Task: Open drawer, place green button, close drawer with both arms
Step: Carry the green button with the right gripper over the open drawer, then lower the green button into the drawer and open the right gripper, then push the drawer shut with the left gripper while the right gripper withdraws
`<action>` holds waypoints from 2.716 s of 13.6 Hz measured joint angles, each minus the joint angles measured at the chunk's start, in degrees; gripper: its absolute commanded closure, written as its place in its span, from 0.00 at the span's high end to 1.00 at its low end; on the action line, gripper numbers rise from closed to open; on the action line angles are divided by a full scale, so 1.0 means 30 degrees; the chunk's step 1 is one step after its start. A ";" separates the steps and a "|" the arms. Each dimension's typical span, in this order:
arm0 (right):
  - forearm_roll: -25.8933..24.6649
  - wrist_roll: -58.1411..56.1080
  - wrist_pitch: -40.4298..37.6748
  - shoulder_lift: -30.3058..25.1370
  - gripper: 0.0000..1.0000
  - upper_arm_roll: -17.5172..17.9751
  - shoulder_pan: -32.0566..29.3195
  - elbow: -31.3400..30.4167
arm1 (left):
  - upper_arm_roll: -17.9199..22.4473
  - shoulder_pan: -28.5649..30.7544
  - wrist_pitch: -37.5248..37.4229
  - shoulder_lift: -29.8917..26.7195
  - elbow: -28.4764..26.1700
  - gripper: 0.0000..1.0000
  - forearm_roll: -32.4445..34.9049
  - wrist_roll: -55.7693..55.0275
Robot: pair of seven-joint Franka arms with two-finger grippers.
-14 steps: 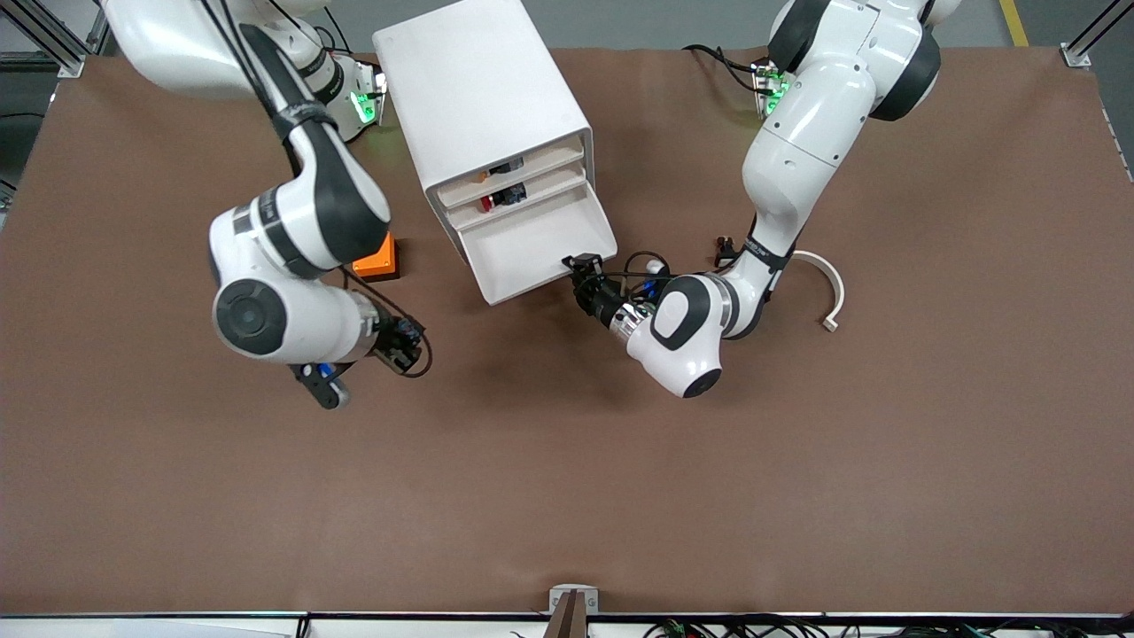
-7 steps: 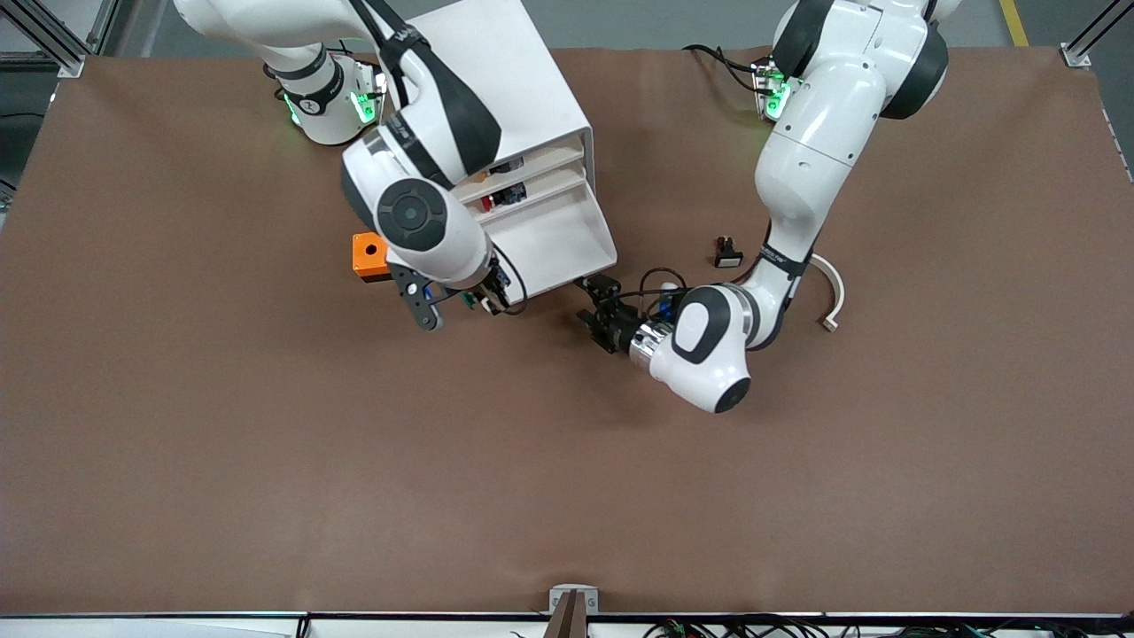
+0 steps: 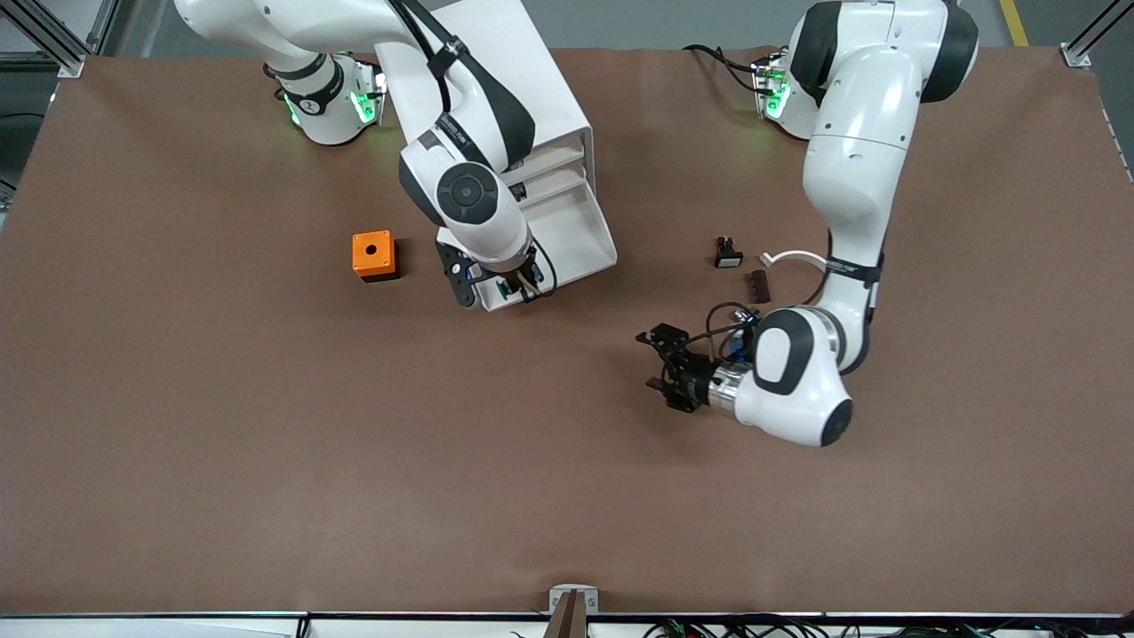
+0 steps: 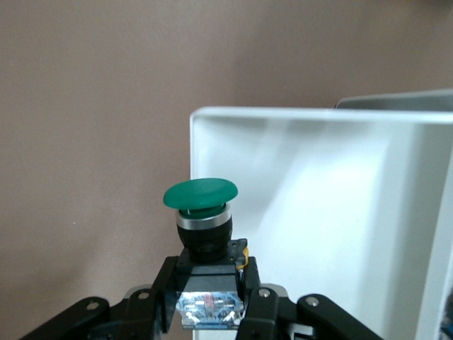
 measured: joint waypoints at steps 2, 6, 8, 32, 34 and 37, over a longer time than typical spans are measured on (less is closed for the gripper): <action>0.0000 0.0785 0.1276 -0.0002 0.32 -0.0002 0.0374 -0.0641 | 0.0626 0.0050 -0.0005 -0.0404 0.0060 0.99 0.1073 0.0733; -0.0003 0.1512 0.2767 0.0002 0.46 -0.0004 0.0989 -0.1595 | 0.0990 -0.0030 0.0015 -0.1476 0.0191 0.99 0.5707 0.2101; -0.0003 0.1630 0.2784 -0.0001 0.83 -0.0004 0.1172 -0.1620 | 0.1002 -0.0051 0.0010 -0.2346 0.0231 0.99 0.7430 0.3138; -0.0992 -2.6267 -0.6000 -0.5889 1.00 -0.2842 -0.9311 0.2998 | 0.0296 -0.6163 0.4818 -0.1885 -0.0350 0.99 1.1300 1.9177; -0.0992 -2.8428 -0.6812 -0.6736 1.00 -0.3371 -0.9440 0.3001 | 0.0179 -0.7110 0.5930 -0.1510 -0.0458 0.99 1.1289 1.8980; -0.1029 -2.9385 -0.8271 -0.7879 1.00 -0.3544 -0.9673 0.2995 | -0.0862 -0.7457 0.6127 -0.1472 -0.0505 0.99 1.1287 1.9010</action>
